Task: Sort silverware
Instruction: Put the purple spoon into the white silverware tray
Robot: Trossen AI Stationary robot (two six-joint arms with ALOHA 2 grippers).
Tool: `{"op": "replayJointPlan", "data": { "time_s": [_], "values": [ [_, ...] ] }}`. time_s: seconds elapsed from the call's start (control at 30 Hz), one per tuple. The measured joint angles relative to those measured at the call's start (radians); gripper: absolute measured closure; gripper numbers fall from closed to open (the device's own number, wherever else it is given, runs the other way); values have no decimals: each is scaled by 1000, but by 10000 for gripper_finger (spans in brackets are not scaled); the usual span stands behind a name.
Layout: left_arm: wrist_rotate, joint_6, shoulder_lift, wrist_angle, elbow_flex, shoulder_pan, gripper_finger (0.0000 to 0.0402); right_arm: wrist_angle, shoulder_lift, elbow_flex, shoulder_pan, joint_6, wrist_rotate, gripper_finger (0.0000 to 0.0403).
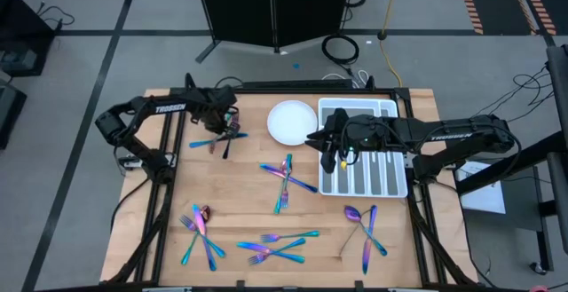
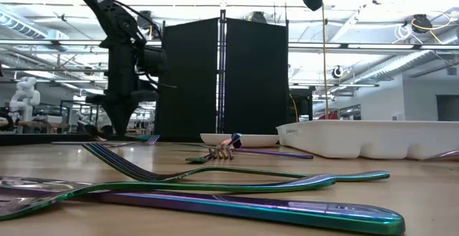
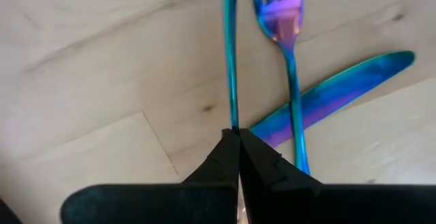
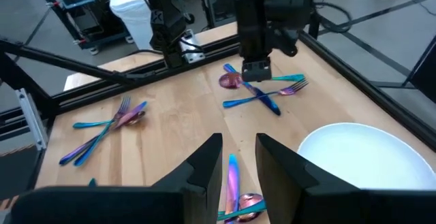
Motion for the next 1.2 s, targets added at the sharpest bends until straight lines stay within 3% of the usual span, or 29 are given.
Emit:
{"op": "replayJointPlan", "data": {
  "time_s": [0.97, 1.2],
  "values": [
    [8, 65, 60, 61, -19, 48, 401, -29, 0, 0, 0, 3, 0, 321],
    [6, 65, 63, 75, -20, 48, 358, -29, 0, 0, 0, 26, 0, 321]
  ]
}}
